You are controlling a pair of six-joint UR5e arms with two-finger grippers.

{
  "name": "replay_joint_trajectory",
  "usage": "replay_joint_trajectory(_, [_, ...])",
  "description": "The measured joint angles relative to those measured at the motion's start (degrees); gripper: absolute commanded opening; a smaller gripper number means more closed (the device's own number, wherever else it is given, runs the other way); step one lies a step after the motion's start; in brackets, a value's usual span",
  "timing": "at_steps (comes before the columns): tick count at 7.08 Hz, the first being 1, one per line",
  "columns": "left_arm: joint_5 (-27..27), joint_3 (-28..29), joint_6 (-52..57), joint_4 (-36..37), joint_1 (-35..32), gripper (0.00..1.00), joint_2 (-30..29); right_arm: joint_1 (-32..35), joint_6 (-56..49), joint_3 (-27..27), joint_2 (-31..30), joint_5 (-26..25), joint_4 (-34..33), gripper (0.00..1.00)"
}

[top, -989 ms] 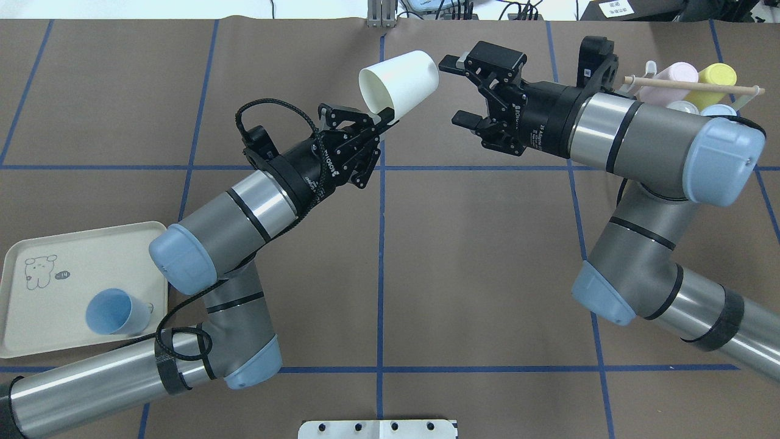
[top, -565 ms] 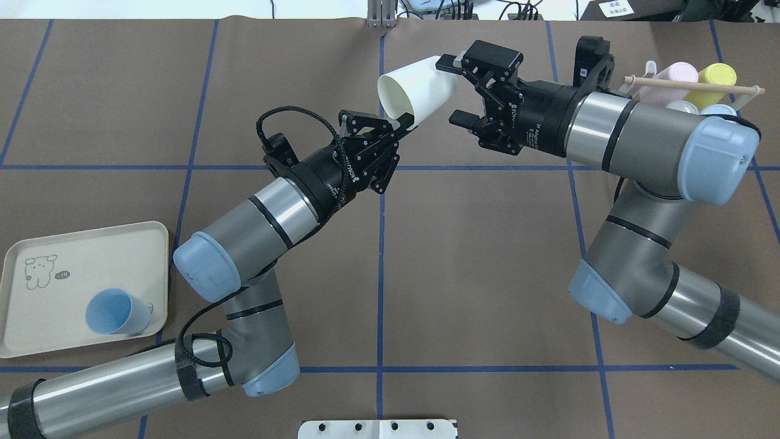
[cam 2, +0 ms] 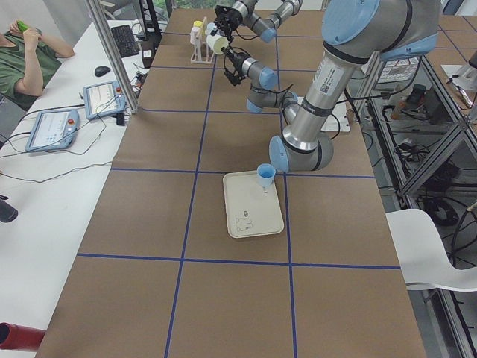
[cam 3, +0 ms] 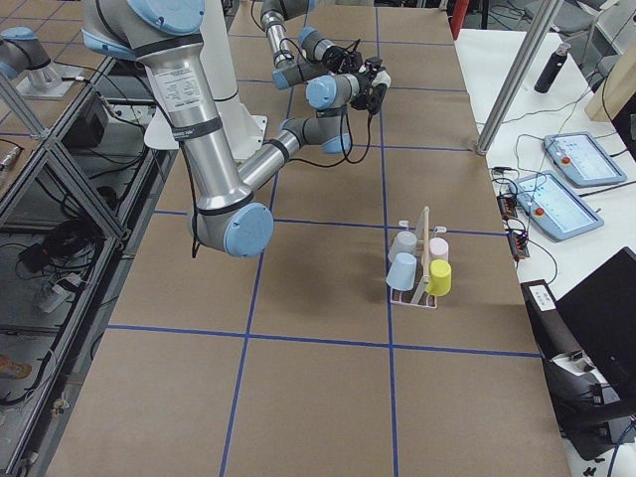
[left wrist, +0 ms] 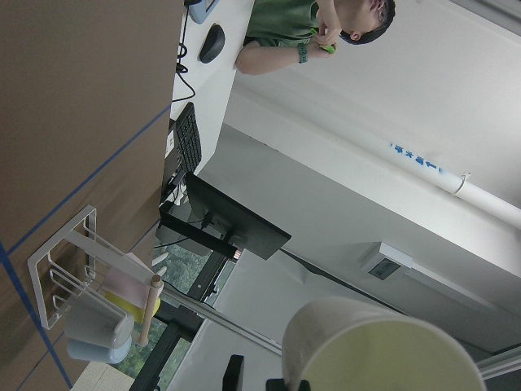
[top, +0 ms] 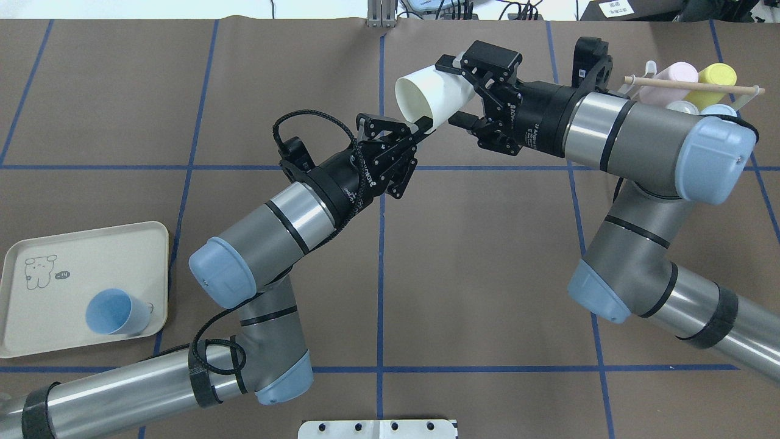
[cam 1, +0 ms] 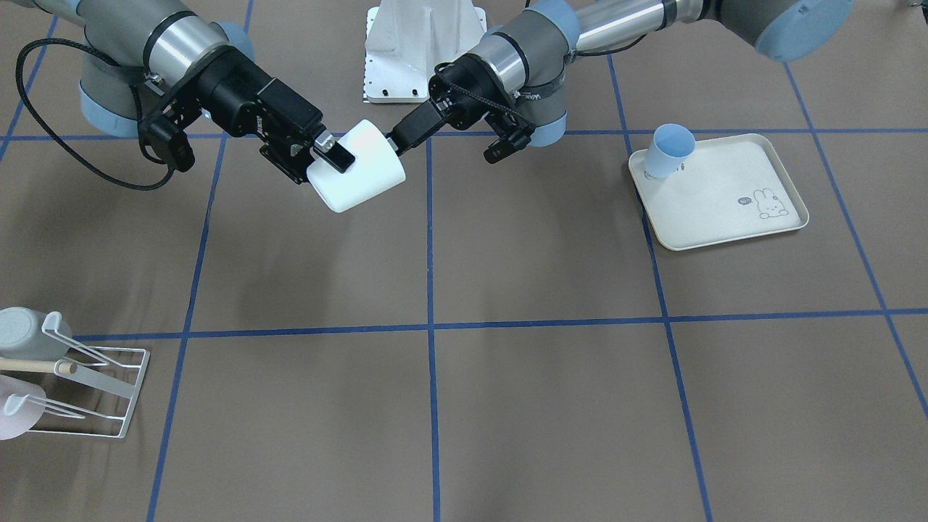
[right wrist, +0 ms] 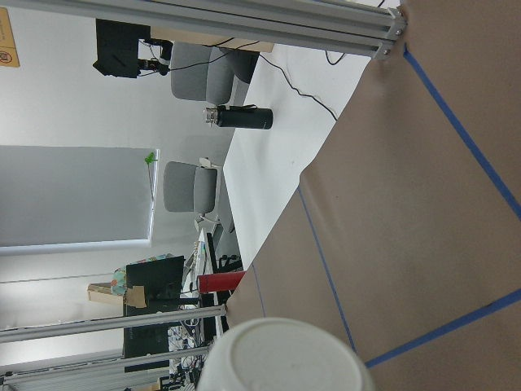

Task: Transfer IKEA cup to right arm and place on rack

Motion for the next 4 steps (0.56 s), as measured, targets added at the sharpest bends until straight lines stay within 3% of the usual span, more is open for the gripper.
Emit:
replay_joint_trajectory(1, [0.0, 0.0, 0.0, 0.0, 0.3, 0.00, -0.1, 0.0, 0.0, -0.1, 0.0, 0.0, 0.0, 0.46])
replay_joint_trajectory(2, [0.0, 0.1, 0.0, 0.1, 0.5, 0.10, -0.1, 0.0, 0.1, -0.2, 0.1, -0.2, 0.0, 0.00])
replay_joint_trajectory(3, [0.0, 0.1, 0.0, 0.0, 0.6, 0.89, -0.1, 0.0, 0.2, -0.3, 0.1, -0.5, 0.0, 0.00])
replay_joint_trajectory(4, [-0.1, 0.0, 0.2, -0.1, 0.7, 1.00, -0.1, 0.0, 0.2, -0.4, 0.1, -0.7, 0.0, 0.00])
